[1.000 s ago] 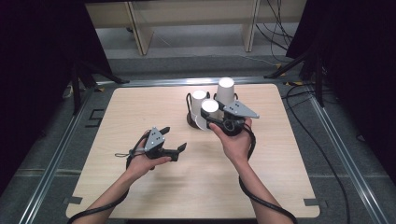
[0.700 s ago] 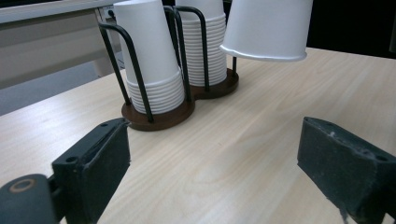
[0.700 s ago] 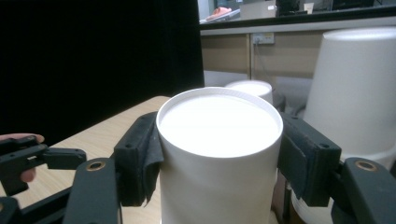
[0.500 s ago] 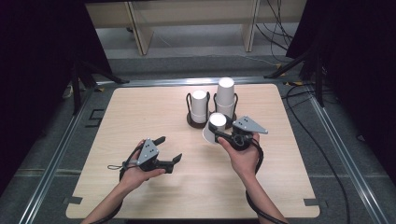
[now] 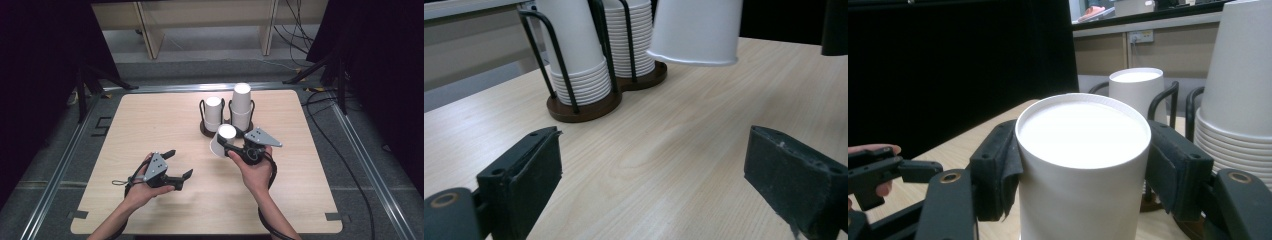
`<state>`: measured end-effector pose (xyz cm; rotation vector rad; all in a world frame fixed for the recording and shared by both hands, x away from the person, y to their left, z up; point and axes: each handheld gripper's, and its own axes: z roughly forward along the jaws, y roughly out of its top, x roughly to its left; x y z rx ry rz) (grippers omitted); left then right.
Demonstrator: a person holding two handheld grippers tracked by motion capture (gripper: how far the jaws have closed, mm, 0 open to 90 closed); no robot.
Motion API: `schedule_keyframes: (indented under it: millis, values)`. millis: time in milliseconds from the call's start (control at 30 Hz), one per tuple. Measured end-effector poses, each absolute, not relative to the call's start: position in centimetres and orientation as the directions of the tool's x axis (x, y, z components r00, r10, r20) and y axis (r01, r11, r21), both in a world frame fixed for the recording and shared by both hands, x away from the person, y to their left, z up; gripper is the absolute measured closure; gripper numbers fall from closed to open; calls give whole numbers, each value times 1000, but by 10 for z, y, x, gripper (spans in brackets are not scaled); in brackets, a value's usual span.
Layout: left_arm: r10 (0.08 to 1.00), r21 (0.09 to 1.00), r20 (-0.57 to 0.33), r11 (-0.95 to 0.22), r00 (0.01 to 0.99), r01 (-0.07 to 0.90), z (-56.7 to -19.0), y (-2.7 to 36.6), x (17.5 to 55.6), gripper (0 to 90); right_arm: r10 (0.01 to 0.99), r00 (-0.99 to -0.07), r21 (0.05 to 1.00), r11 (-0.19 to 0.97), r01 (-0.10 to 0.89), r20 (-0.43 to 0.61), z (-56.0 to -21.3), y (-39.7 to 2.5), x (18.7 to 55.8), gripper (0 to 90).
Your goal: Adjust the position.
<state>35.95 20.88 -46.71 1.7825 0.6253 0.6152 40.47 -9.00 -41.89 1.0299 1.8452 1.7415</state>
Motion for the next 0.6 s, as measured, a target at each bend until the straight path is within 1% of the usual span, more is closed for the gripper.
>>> schedule_keyframes:
  millis: [33, 100, 133, 267, 333, 400, 467, 500, 567, 600]
  values:
    - [676, 955, 104, -273, 729, 117, -466, 207, 359, 79, 730, -647, 965, -67, 252, 220, -419, -88, 406, 352]
    - [672, 959, 99, -261, 734, 109, -466, 205, 361, 77, 731, -647, 965, -61, 254, 216, -420, -88, 407, 352]
    - [666, 958, 100, -265, 739, 109, -466, 200, 362, 76, 724, -647, 960, -81, 267, 240, -420, -86, 407, 351]
    - [655, 957, 104, -272, 749, 105, -470, 189, 367, 75, 726, -638, 956, -90, 281, 256, -423, -84, 411, 352]
    - [645, 954, 112, -284, 755, 100, -472, 183, 369, 75, 716, -635, 945, -109, 307, 289, -423, -83, 411, 351]
    - [632, 951, 133, -298, 763, 81, -475, 174, 371, 76, 713, -634, 943, -118, 311, 299, -424, -84, 412, 352]
    - [619, 947, 136, -310, 773, 82, -477, 166, 375, 76, 725, -618, 939, -120, 323, 305, -424, -85, 414, 351]
    - [618, 950, 139, -305, 773, 74, -478, 164, 376, 76, 724, -605, 929, -139, 343, 332, -424, -85, 414, 351]
    - [613, 946, 144, -316, 777, 73, -477, 162, 376, 76, 727, -599, 927, -142, 346, 335, -425, -86, 414, 351]
    - [606, 948, 144, -312, 783, 67, -478, 157, 377, 76, 711, -591, 910, -172, 378, 381, -425, -88, 414, 351]
